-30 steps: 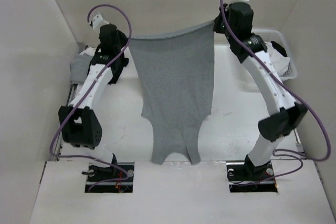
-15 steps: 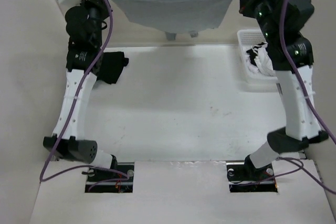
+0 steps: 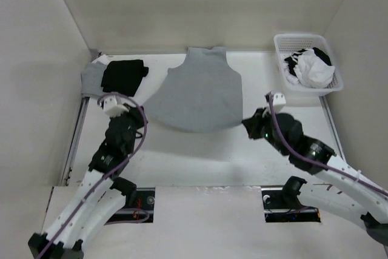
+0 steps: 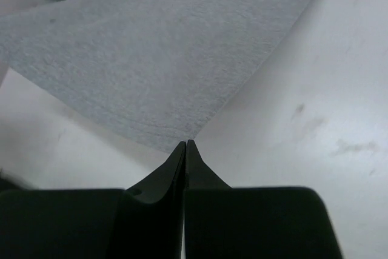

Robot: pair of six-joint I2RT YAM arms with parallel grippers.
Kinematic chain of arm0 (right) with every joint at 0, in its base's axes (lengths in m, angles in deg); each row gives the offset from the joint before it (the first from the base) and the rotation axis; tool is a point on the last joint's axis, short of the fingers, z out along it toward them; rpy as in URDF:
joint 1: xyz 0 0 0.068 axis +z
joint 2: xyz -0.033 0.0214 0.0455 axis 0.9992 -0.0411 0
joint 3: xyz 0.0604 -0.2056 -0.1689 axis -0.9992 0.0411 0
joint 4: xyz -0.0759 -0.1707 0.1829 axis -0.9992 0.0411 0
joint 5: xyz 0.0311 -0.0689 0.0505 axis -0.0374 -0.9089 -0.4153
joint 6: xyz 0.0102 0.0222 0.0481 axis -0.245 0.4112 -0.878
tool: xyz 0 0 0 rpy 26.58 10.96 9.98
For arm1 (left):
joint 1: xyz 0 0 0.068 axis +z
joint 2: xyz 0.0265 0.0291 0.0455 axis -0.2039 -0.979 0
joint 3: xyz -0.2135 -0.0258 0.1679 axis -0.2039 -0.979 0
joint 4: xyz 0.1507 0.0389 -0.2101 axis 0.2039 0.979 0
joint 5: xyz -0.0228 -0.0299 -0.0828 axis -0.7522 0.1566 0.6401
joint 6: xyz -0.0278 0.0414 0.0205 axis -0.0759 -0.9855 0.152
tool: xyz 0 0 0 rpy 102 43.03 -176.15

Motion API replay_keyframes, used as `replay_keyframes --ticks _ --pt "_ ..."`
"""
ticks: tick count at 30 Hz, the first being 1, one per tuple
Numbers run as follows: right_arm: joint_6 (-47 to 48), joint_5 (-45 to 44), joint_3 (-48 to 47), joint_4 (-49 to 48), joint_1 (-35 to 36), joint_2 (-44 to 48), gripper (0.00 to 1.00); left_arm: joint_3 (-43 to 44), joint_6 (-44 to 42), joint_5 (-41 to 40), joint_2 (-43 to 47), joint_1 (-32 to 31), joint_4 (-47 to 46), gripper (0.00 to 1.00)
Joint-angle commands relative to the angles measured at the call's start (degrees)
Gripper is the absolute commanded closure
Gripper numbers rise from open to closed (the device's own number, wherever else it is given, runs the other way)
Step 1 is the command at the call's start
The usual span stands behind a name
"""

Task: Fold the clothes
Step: Flatten the tank top out, then fold the tank top

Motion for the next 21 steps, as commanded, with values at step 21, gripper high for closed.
replay_keyframes --ticks 21 --pt "-10.0 9.8 8.7 -17.1 -6.1 -13.0 1.0 -3.0 12.6 -7.7 -9.0 -3.3 -4.8 1.0"
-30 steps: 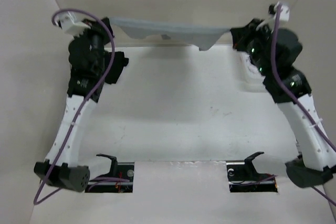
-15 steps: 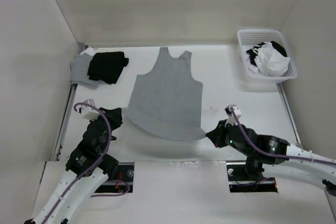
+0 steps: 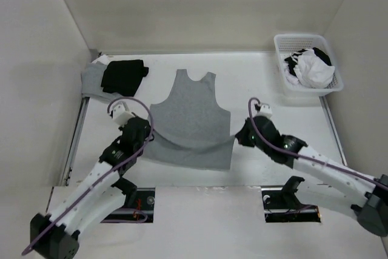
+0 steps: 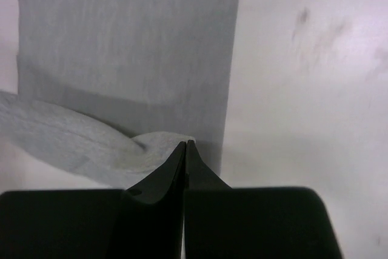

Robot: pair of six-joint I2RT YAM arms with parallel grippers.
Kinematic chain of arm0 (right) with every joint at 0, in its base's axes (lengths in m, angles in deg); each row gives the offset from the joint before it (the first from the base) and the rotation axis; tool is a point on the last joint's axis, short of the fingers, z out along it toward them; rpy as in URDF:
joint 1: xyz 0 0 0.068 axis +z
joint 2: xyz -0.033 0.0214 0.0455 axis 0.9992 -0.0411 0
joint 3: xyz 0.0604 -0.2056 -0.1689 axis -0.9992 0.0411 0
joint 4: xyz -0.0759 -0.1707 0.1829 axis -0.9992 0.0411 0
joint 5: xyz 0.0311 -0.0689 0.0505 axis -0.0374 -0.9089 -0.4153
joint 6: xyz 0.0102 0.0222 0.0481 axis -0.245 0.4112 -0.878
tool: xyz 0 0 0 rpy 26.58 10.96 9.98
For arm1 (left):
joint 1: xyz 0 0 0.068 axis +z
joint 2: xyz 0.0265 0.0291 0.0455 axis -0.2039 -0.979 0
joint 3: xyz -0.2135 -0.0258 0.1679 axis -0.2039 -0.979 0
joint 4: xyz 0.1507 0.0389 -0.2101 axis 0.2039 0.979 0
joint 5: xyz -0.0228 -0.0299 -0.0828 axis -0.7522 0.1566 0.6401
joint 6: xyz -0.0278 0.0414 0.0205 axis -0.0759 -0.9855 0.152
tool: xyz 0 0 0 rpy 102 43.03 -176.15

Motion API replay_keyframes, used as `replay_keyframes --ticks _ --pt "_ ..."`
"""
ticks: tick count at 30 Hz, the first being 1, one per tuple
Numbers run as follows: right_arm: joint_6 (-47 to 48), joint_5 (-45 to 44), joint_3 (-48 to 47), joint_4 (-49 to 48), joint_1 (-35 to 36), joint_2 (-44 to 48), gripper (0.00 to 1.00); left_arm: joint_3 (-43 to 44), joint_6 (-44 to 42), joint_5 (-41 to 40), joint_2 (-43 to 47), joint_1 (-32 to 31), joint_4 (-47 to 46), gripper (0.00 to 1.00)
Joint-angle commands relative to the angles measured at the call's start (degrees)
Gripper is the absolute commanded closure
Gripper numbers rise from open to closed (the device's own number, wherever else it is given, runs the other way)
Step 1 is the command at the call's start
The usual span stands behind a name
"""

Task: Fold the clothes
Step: Fold the tank top

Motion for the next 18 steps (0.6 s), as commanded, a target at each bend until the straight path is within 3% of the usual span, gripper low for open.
replay_keyframes --ticks 1,6,11,13,15,18 --pt "12.5 11.4 -8.7 -18.3 -12.8 -10.0 1.0 5.5 -3.8 1.3 -12.5 6.1 -21.4 1.0" --pt "16.0 16.8 -26.2 -22.4 -25.4 -27.9 1.0 19.7 -4.4 5.2 -37.1 13.7 -33.9 1.0" --pt "15.7 21.6 -45.8 -20.0 -32.7 -46.0 0.99 41.5 -6.2 9.5 -59.3 18.3 -32.4 0.97" --pt "15.6 21.9 -53.9 -18.0 -33.7 -53.9 0.86 49.5 -7.6 11.2 -66.1 19.7 -29.8 0.88" --pt "15.4 21.9 -59.3 -15.8 -33.9 -59.5 0.68 55.4 -9.1 15.2 -70.5 20.8 -27.3 0.71" --pt "15.3 21.3 -57.5 -14.1 -33.6 -59.8 0.59 52.2 -9.7 16.2 -68.5 21.2 -26.9 0.62"
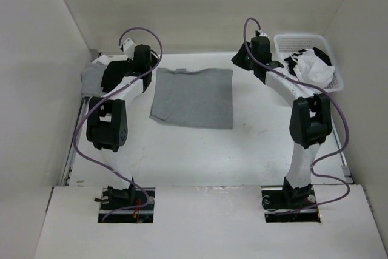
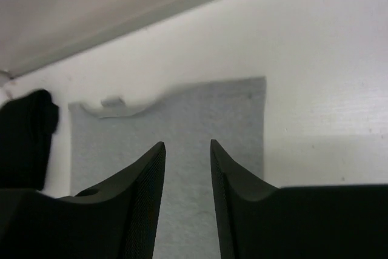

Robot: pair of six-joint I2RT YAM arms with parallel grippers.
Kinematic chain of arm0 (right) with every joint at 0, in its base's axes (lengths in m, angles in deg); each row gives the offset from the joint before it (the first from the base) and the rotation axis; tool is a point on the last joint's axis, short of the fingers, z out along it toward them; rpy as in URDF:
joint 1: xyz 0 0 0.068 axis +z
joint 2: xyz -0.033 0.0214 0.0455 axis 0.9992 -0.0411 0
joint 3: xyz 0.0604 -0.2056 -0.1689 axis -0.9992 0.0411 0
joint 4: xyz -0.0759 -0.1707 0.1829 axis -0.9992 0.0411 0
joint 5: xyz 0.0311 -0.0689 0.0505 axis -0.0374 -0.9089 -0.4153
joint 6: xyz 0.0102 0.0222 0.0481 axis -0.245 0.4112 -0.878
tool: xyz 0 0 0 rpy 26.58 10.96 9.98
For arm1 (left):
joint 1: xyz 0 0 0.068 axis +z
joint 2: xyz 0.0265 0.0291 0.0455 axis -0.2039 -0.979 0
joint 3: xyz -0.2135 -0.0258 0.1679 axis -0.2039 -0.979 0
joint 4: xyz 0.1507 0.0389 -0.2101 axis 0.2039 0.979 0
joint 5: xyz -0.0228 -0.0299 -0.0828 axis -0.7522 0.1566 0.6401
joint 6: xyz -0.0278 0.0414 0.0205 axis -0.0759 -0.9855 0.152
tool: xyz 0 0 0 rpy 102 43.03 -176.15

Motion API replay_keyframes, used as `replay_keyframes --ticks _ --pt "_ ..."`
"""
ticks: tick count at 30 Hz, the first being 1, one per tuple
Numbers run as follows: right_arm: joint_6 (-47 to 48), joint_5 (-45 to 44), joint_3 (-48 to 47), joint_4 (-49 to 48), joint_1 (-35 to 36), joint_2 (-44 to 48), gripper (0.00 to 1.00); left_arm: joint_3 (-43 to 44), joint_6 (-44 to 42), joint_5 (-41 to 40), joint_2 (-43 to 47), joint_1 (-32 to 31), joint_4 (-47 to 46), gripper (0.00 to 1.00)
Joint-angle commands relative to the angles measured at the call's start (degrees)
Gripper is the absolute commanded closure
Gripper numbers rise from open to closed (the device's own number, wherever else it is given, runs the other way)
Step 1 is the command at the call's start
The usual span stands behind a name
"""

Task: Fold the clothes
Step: Fold the tank top

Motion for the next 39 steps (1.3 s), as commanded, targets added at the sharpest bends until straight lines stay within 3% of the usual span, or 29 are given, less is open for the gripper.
replay_keyframes --ticks 1,4,8,12,19,25,35,39 --pt "0.5 0.9 3.5 2.1 0.9 2.0 0.59 -4.3 -2.0 2.5 5.9 0.4 0.1 0.62" --pt "0.1 0.0 15.6 -3.0 2.6 9.5 0.67 -19.1 0.2 0.9 14.8 -1.7 -4.8 0.64" --pt "-2.1 -0.9 36.9 -12.4 7.6 23.0 0.94 -40.4 5.5 -2.3 27.4 -4.8 -10.9 0.7" --pt "-6.7 -1.8 52.3 -20.4 12.0 31.8 0.98 -52.0 8.6 0.1 35.0 -3.3 -11.8 0.75" --pt "-7.6 -1.9 57.6 -21.5 13.4 33.9 0.91 -52.9 5.9 8.3 31.3 -0.3 -15.5 0.8" --pt "-7.6 -3.7 56.8 -21.0 13.0 32.4 0.67 -50.0 4.8 9.1 27.6 -0.4 -16.2 0.71" --pt "-8.6 -3.5 57.2 -21.7 13.0 28.3 0.64 -47.8 4.3 9.1 23.9 -1.1 -15.9 0.78" --pt "-9.4 -3.5 56.4 -21.3 12.9 26.9 0.61 -46.2 4.1 9.9 22.7 -1.1 -15.2 0.9"
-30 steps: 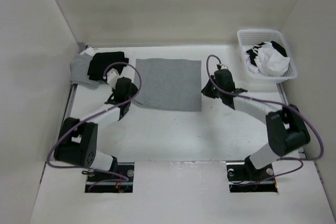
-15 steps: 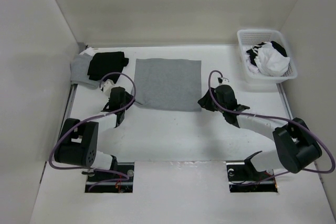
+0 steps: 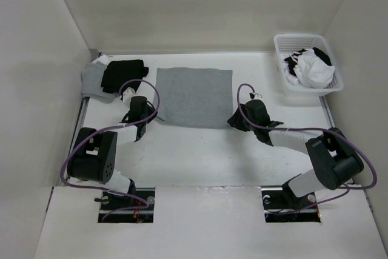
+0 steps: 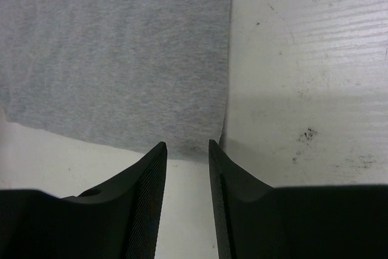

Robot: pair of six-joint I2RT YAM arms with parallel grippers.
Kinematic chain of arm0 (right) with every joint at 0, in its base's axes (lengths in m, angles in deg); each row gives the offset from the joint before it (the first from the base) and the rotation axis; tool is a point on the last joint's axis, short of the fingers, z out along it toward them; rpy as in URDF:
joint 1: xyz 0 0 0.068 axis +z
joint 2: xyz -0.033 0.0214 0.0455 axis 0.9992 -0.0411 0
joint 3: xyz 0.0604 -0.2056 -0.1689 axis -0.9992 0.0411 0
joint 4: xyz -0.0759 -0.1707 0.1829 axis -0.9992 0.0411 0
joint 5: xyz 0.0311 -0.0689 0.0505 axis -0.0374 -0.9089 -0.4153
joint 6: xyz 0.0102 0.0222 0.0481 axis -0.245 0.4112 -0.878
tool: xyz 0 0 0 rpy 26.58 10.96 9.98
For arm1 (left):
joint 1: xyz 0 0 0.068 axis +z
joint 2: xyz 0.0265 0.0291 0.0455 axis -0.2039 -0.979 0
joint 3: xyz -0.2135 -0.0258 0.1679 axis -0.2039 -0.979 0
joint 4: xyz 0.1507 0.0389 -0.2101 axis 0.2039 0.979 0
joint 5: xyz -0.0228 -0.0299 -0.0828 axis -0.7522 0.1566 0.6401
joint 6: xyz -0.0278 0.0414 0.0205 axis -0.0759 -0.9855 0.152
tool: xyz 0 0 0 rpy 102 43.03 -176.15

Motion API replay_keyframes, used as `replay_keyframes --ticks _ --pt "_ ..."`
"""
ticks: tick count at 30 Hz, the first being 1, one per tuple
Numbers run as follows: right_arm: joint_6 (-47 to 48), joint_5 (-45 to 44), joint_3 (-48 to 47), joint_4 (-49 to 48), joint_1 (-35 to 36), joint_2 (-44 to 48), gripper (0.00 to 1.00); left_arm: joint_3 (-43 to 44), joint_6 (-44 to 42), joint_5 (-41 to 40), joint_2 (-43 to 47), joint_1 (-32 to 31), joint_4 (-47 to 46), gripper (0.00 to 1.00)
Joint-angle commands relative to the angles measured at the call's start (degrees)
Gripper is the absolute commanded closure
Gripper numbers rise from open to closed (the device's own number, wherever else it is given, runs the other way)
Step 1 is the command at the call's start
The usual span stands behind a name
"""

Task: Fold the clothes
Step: Fold the tank top

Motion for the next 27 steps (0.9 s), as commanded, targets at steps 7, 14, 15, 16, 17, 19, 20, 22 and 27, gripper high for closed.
replay_keyframes --ticks 7,14,15,16,17,19,20,22,27 --pt "-1.5 -0.8 -1.2 -2.6 -0.9 -0.7 0.58 4.7 -1.6 -0.5 0.4 -0.3 1.9 0.98" --pt "-1.5 0.0 -1.4 -2.6 -1.4 -1.3 0.58 10.7 -1.0 -1.4 8.1 -3.5 17.2 0.99" --pt "-1.5 0.1 -1.4 -2.7 -1.4 -1.4 0.58 11.2 -1.0 -2.2 9.7 -4.4 19.6 0.99" --pt "-1.5 0.1 -1.4 -2.9 -1.4 -1.4 0.58 11.8 -1.2 -2.8 11.1 -5.1 22.2 0.98" --pt "-1.5 0.1 -1.4 -2.9 -1.4 -1.5 0.58 12.4 -1.3 -3.2 12.5 -5.5 24.6 0.96" --pt "-1.5 0.1 -1.4 -3.0 -1.4 -1.5 0.58 12.9 -1.6 -3.8 14.4 -6.0 26.7 0.87" --pt "-1.6 0.1 -1.4 -3.1 -1.4 -1.5 0.57 12.9 -1.3 -3.5 15.0 -6.2 26.0 0.8" --pt "-1.9 0.0 -1.8 -3.1 -1.0 -1.6 0.57 12.3 -2.1 -3.1 15.2 -7.5 22.9 0.75" --pt "-1.9 -0.4 -1.8 -3.0 -0.7 -1.5 0.59 7.9 -2.3 -7.4 12.4 -6.5 21.1 0.78"
